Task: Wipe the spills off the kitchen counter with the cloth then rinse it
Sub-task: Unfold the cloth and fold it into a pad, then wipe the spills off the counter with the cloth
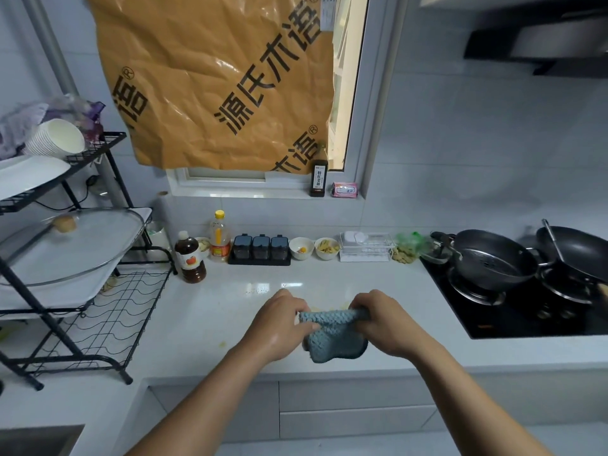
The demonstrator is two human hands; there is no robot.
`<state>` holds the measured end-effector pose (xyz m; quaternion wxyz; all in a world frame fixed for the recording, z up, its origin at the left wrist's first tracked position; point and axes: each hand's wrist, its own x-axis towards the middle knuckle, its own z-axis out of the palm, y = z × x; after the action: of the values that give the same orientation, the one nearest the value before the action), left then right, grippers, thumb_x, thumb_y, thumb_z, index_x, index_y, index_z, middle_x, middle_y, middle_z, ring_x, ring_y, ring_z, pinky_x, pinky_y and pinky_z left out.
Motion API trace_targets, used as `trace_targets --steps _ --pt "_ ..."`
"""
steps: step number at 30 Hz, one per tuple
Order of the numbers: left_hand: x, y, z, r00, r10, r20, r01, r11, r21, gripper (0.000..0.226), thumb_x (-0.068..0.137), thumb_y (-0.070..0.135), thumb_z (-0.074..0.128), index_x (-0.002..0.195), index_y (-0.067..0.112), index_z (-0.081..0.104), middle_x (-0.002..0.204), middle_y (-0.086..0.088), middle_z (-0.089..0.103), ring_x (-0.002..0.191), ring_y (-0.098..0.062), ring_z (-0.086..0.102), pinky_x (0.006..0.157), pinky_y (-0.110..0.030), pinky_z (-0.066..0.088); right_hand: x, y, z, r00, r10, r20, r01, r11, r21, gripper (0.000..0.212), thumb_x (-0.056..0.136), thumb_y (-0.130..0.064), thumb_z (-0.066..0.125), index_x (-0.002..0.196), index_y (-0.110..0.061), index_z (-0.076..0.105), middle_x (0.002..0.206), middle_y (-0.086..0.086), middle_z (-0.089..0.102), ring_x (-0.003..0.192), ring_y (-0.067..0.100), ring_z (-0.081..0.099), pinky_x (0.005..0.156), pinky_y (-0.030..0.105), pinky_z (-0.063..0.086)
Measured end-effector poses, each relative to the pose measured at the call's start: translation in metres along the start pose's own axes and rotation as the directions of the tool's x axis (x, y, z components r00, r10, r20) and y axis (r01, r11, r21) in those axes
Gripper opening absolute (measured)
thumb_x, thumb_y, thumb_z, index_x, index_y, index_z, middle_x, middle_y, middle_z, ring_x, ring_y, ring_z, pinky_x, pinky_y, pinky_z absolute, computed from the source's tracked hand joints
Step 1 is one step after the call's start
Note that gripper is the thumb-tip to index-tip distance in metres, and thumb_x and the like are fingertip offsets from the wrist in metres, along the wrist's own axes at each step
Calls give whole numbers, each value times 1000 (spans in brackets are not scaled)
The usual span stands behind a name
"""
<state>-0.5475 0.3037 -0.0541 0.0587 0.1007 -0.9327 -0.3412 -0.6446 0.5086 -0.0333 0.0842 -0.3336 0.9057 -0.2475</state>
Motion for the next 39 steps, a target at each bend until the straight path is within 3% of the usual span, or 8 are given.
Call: trace_targets --steps 2,4,8,15,21,29,33,39 --pt "-4 -3 -3 996 -42 84 71 920 -386 15 95 28 66 93 14 64 105 4 60 99 -15 58 81 -26 47 -1 7 -3 999 6 46 -21 944 330 6 79 -17 70 77 -19 64 86 1 61 83 11 58 71 24 45" --pt "-9 -4 -1 969 -106 222 244 533 -810 20 98 19 60 107 2 63 108 -11 71 103 -29 65 84 -38 52 -5 11 -1 986 -6 164 -117 676 727 13 81 -19 72 76 -14 62 83 6 64 81 14 61 74 26 48" --pt "-21 -6 28 899 -144 413 427 87 -900 32 102 23 55 126 2 61 122 -22 68 113 -38 67 96 -56 53 -8 14 33 945 111 308 -327 361 873 23 92 -22 67 99 -1 62 100 19 69 93 32 68 76 41 57" --pt "-28 -39 51 909 17 416 349 513 -784 49 82 3 71 126 17 54 120 -12 70 113 -32 67 97 -60 51 -25 27 64 931 216 293 -363 484 796 21 99 -31 58 98 -9 57 90 15 61 79 26 60 68 40 45" --pt "-22 -44 73 847 -13 531 511 296 -807 35 89 -4 58 112 20 70 112 -19 72 86 -44 71 51 -33 55 -54 52 69 934 36 356 -356 188 915 31 87 1 73 110 -4 53 107 30 59 95 38 61 76 41 52" --pt "8 -3 110 841 48 539 499 317 -807 24 65 7 54 75 -6 72 91 -19 64 85 -33 65 74 -40 56 -63 131 37 937 92 337 -349 195 917 15 79 2 51 80 4 66 122 36 59 101 38 55 83 42 39" --pt "33 35 146 925 -8 381 254 759 -600 9 83 19 71 77 18 78 101 4 69 96 -17 66 87 -32 48 -52 170 17 916 74 394 -361 579 731 39 89 -39 70 66 -9 58 72 2 65 66 15 55 66 22 42" --pt "61 95 235 978 -62 200 133 921 -365 52 81 -8 60 93 43 57 110 10 52 100 -1 55 79 -9 39 -38 245 -5 893 49 447 -312 783 538 38 79 -44 78 107 -33 54 67 -7 61 61 11 55 58 26 46"
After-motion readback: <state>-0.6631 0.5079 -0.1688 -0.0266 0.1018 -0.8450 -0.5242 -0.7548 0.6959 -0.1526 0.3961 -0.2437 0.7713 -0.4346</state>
